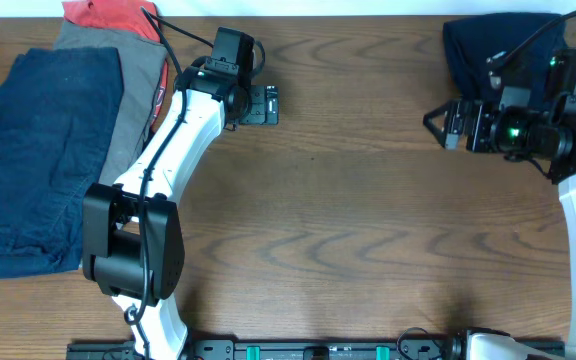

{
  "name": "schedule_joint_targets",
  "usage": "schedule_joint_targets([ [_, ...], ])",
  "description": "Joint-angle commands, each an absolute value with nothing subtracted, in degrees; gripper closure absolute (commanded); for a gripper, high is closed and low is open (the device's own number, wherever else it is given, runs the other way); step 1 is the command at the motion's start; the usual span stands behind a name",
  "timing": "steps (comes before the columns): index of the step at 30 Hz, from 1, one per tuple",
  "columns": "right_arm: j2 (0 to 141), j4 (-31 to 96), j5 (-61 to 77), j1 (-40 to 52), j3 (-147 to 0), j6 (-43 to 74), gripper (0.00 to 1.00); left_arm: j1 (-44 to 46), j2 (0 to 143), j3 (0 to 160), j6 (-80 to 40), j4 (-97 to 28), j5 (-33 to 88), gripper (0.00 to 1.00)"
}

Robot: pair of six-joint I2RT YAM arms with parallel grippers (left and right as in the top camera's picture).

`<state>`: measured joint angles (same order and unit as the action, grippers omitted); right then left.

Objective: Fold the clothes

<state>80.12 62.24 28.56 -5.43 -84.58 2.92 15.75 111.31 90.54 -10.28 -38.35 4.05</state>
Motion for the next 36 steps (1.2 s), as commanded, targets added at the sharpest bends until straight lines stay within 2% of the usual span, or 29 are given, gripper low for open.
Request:
schedule_joint_targets([
  [1, 79.92, 64.34, 26.65, -4.84, -84.62, 2.07, 0.01, 15.44, 111.24, 90.0, -10.33, -38.3, 3.38, 0.02],
  [5, 80.09, 62.83, 24.29, -4.4, -84.6, 1.43, 0.01, 15.44, 111.24, 90.0, -10.33, -38.3, 3.4, 0.02],
  [11, 79.99, 58.43, 23.94, -4.36, -83.96, -11.86, 0.01, 15.44, 111.24, 90.0, -10.33, -38.3, 3.38, 0.02],
  [14, 76.66, 54.7, 23.97, -3.88, -80.55, -13.78, 0.01, 15.44, 111.24, 90.0, -10.33, -38.3, 3.38, 0.02],
  [27, 41.23, 20.6, 23.33, -3.36, -36.49, -8.05, 0.01, 15.44, 111.24, 90.0, -10.33, -38.3, 3.38, 0.02],
  [32, 28.45, 14.31, 18.11, -3.36, -23.46, 1.89, 0.01, 15.44, 111.24, 90.0, -10.33, -38.3, 3.38, 0.02],
  [36, 20.51, 10.0, 18.17, -3.33, -15.35, 0.49, 0.01, 15.44, 111.24, 90.0, -10.33, -38.3, 3.4, 0.02],
])
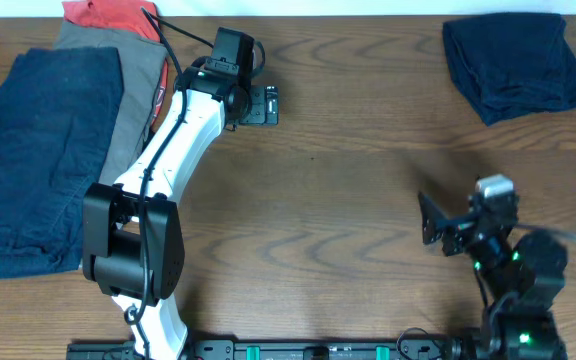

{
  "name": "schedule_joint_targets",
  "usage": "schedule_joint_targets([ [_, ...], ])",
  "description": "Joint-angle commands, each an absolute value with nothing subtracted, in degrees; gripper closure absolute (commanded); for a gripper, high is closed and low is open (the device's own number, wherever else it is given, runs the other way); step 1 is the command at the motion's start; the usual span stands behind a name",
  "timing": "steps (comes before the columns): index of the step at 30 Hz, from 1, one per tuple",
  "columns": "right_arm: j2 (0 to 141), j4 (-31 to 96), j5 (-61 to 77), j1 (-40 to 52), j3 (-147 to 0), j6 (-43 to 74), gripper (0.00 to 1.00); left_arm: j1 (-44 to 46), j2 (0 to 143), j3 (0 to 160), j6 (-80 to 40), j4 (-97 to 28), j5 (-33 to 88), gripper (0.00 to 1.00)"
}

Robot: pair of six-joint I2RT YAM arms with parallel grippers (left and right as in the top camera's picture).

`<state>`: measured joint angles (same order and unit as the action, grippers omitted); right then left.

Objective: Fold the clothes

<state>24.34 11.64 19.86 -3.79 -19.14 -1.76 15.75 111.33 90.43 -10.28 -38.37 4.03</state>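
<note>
A folded navy garment (513, 65) lies at the table's far right. On the far left sits a pile: a large navy garment (43, 160) laid flat over a grey one (118, 80), with a red one (108, 14) behind. My left gripper (268, 105) rests on the wood just right of that pile, holding nothing. My right gripper (428, 220) hovers low near the front right, well clear of the folded navy garment, with no cloth in it. From overhead I cannot make out how either gripper's jaws stand.
The left arm (168, 150) stretches diagonally from its base at the front left toward the pile. The right arm's base (518, 290) is at the front right. A black rail (308, 350) runs along the front edge of the wooden table (348, 200).
My right arm has pulled back from beside the folded navy garment at the far right to the front right near its base. The garment now shows in full. The left arm is unchanged.
</note>
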Motion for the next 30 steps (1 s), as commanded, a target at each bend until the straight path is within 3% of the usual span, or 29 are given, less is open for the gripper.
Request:
schedule_joint_targets([
  [1, 19.16, 8.97, 18.2, -3.33, -13.72, -0.3, 0.01, 15.44, 111.24, 90.0, -10.33, -38.3, 3.38, 0.02],
  [11, 9.93, -2.04, 16.27, -2.81, -2.42, -1.37, 0.01, 15.44, 111.24, 90.0, -10.33, -38.3, 3.38, 0.02],
  [30, 0.27, 3.44, 8.8, -0.67, -0.32, -1.34, 0.01, 15.44, 111.24, 90.0, -10.33, -38.3, 3.4, 0.02],
])
